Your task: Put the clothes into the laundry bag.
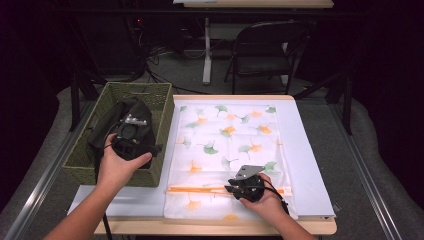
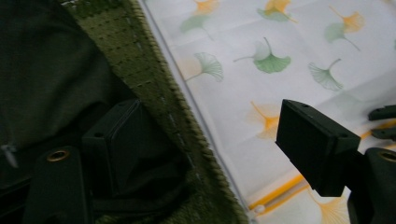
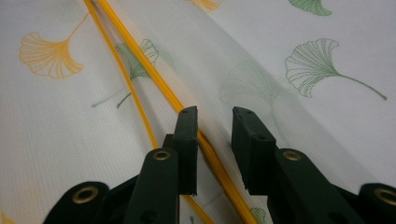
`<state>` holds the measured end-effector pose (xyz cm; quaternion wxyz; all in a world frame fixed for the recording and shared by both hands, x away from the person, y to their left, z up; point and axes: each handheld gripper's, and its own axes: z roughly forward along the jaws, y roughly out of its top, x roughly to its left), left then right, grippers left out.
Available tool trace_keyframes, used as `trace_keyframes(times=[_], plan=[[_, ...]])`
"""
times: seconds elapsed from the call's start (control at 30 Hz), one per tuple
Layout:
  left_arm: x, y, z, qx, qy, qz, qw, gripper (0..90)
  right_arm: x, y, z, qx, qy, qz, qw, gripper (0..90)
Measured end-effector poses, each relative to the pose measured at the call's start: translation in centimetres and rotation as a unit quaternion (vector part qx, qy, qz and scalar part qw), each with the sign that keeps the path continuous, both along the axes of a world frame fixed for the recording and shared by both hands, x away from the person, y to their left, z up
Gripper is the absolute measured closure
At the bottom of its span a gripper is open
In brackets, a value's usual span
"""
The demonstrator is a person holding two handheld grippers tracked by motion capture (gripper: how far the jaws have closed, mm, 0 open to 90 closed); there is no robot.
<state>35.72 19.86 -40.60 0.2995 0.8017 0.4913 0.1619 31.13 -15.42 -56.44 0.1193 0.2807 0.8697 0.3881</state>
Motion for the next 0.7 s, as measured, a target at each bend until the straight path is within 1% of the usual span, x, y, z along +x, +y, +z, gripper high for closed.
trace_keyframes(times=[0.07, 0.2, 0.23, 0.3, 0.33, 0.4, 0.43, 0.5, 0.53, 0.6, 0.63, 0.67, 0.7], plan=[[0.6, 0.6, 0.4, 0.007, -0.004, 0.008, 0.9999, 23.2, 0.0, 0.0, 0.0, 0.0, 0.001, 0.0, 1.0, 71.6], [1.9, 1.7, 1.8, 0.008, -0.005, 0.015, 0.9998, 23.4, 0.0, 0.0, 0.0, -0.001, -0.001, 0.001, 1.0, 71.6], [2.2, 1.8, 2.1, 0.01, -0.008, 0.017, 0.9998, 23.4, 0.0, 0.0, 0.0, -0.001, -0.001, 0.001, 1.0, 71.6], [2.7, 2.1, 2.6, 0.023, -0.006, 0.026, 0.9994, 23.4, 0.0, 0.0, 0.0, -0.001, 0.0, 0.0, 1.0, 71.6], [3.1, 2.3, 2.7, 0.025, -0.004, 0.031, 0.9992, 23.3, 0.0, 0.0, 0.0, -0.001, 0.0, 0.0, 1.0, 71.6], [3.7, 2.6, 3.1, 0.018, -0.001, 0.04, 0.999, 23.0, 0.0, 0.0, 0.0, -0.001, 0.0, 0.0, 1.0, 71.6], [4.0, 2.7, 3.3, 0.023, -0.003, 0.044, 0.9988, 23.0, 0.0, 0.0, 0.0, -0.001, 0.0, 0.0, 1.0, 71.6], [4.7, 3.0, 3.7, 0.032, -0.001, 0.042, 0.9986, 23.0, 0.0, 0.0, 0.0, -0.001, 0.001, -0.001, 1.0, 71.5], [5.1, 3.2, 3.9, 0.032, 0.004, 0.039, 0.9987, 23.0, 0.0, 0.0, 0.0, -0.001, 0.001, -0.001, 1.0, 71.4], [5.4, 3.4, 4.0, 0.031, 0.005, 0.042, 0.9986, 23.0, -0.1, 0.0, 0.0, 0.0, 0.002, -0.001, 1.0, 71.3], [6.1, 3.8, 4.3, 0.028, 0.011, 0.045, 0.9985, 23.0, -0.1, 0.0, 0.0, 0.001, 0.004, -0.002, 1.0, 71.2], [6.5, 4.0, 4.5, 0.029, 0.012, 0.053, 0.9981, 23.0, -0.2, 0.0, 0.0, 0.001, 0.009, -0.006, 0.9999, 71.2], [6.7, 4.1, 4.5, 0.027, 0.008, 0.055, 0.9981, 23.0, -0.2, 0.0, 0.0, 0.002, 0.009, -0.006, 0.9999, 71.2]])
